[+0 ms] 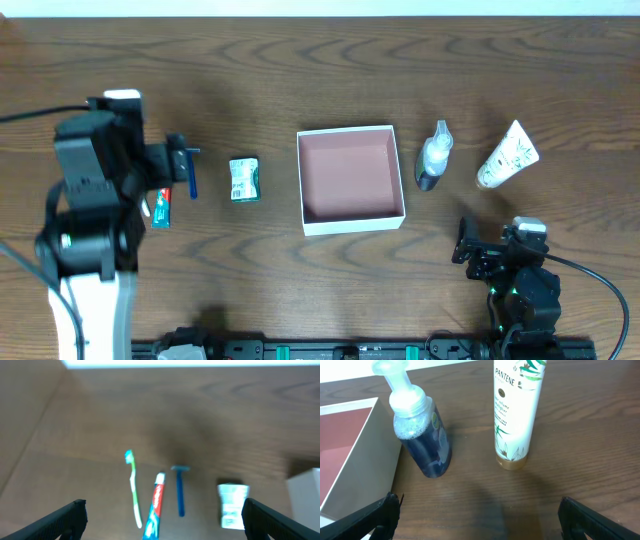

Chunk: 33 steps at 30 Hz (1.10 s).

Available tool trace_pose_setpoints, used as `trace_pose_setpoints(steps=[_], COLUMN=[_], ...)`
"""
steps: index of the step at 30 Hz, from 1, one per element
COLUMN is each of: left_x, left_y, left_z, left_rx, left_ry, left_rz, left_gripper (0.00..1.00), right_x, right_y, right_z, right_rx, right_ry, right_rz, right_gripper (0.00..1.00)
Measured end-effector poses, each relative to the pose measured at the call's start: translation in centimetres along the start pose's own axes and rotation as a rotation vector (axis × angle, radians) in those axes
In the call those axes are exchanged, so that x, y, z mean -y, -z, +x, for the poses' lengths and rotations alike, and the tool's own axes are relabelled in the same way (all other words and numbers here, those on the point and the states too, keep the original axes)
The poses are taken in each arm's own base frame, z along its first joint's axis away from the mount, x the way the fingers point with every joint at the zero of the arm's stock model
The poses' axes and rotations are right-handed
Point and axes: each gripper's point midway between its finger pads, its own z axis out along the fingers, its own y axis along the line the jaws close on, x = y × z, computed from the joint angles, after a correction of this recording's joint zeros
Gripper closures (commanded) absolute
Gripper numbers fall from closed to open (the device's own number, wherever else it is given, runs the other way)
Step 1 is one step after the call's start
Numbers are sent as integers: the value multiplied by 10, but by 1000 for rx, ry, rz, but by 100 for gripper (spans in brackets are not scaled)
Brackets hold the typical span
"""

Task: Pack container
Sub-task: 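Reach left gripper to the green toothbrush and grasp its handle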

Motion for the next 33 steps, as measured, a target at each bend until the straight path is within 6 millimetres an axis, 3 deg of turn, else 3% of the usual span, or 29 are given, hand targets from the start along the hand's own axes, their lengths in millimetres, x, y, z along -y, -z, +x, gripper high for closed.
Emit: trace_pose_setpoints(steps=[7,11,19,22,29,33], left_x=[-47,-65,-70,-70,-80,-82], left_y=[-81,-115,-170,-183,-202,-206], left_z=[64,87,142,146,120,115], left_rx=[-344,-432,-620,-618,-486,-459], left_ry=[170,234,291,279,225,204], left_rz=[-44,-41,0,11,4,2], left_gripper=[2,2,2,2,2,3], right_x=[0,0,0,0,0,0], right_y=[0,0,0,0,0,0], right_z=[0,0,0,0,0,0], right_rx=[0,0,0,0,0,0], right_ry=[0,0,0,0,0,0], right_rz=[0,0,0,0,0,0], right_gripper=[1,1,1,1,1,1])
